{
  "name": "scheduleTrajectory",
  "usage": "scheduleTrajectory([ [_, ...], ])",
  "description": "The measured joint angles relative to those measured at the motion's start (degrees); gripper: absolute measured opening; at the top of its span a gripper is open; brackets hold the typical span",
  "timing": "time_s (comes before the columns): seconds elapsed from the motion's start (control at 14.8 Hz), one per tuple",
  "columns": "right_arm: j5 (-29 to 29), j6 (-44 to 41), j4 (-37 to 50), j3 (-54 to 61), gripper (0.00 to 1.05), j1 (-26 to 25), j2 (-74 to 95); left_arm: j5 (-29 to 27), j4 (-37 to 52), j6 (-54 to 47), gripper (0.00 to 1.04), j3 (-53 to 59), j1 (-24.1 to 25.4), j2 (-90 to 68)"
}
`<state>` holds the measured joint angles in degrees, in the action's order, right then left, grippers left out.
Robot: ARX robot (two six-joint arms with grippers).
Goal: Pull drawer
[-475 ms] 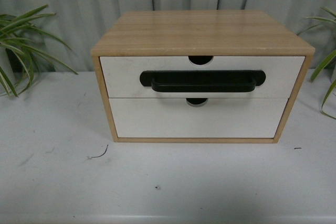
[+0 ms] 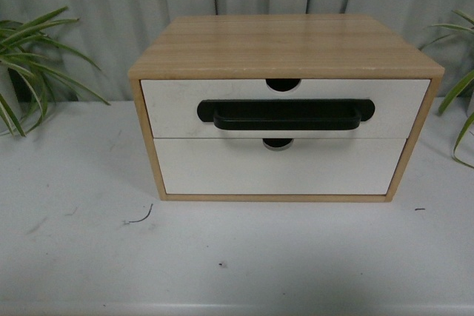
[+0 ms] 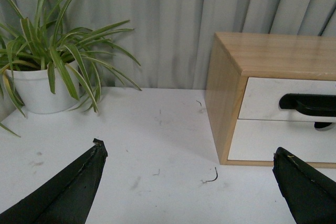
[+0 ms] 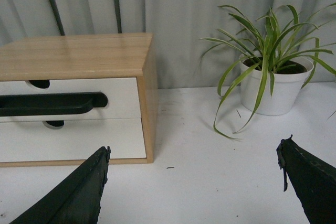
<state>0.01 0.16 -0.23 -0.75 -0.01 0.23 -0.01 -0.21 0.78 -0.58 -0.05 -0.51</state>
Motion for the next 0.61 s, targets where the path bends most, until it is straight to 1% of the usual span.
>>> scheduleTrajectory([
  [0.61, 0.0, 0.0, 0.0, 0.0, 0.98, 0.0, 0.0, 0.0, 0.0, 0.0, 0.98, 0.0, 0.0, 0.0],
])
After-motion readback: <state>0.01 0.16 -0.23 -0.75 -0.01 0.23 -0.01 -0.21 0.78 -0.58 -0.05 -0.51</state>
